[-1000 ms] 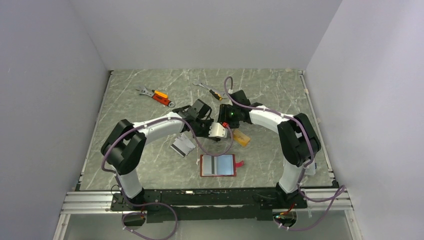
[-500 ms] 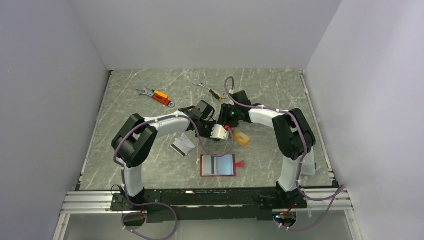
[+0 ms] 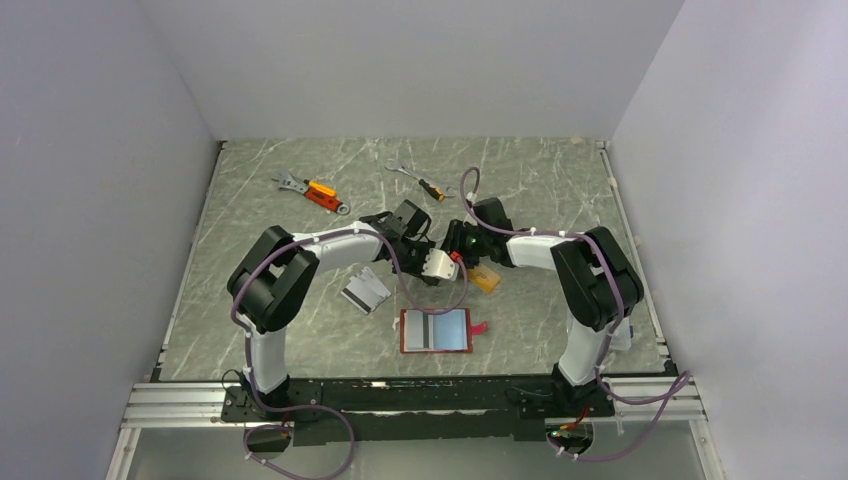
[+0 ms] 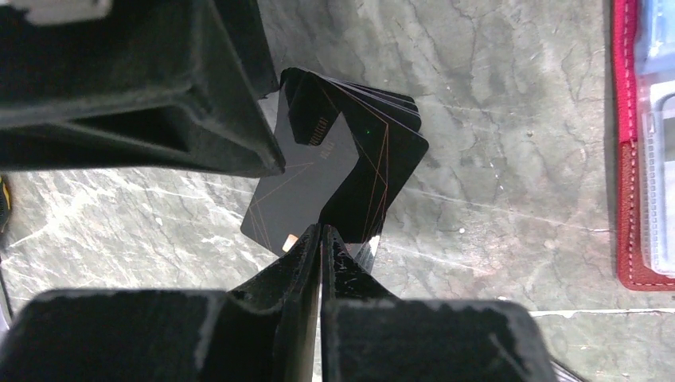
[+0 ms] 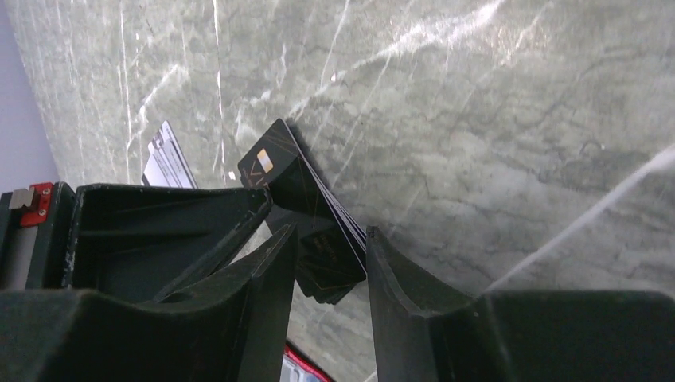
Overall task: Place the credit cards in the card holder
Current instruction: Pick up the credit card from the center of the board.
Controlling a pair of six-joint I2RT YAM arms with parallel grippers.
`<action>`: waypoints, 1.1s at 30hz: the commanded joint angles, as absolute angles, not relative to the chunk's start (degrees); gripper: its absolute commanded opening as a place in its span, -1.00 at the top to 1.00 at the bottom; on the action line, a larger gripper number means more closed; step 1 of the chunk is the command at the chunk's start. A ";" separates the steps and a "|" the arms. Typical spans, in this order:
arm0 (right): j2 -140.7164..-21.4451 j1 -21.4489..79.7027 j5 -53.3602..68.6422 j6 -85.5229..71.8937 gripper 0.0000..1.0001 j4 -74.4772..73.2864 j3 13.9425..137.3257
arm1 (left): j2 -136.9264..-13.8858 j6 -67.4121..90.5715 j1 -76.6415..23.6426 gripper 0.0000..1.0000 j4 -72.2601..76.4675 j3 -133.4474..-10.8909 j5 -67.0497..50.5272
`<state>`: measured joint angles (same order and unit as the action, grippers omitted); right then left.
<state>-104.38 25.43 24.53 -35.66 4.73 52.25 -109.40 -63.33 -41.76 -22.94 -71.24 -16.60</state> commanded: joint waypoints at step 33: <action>-100.89 26.98 23.70 -38.17 0.25 2.00 47.91 | -104.51 -63.36 -39.27 0.81 -26.42 -68.30 -19.67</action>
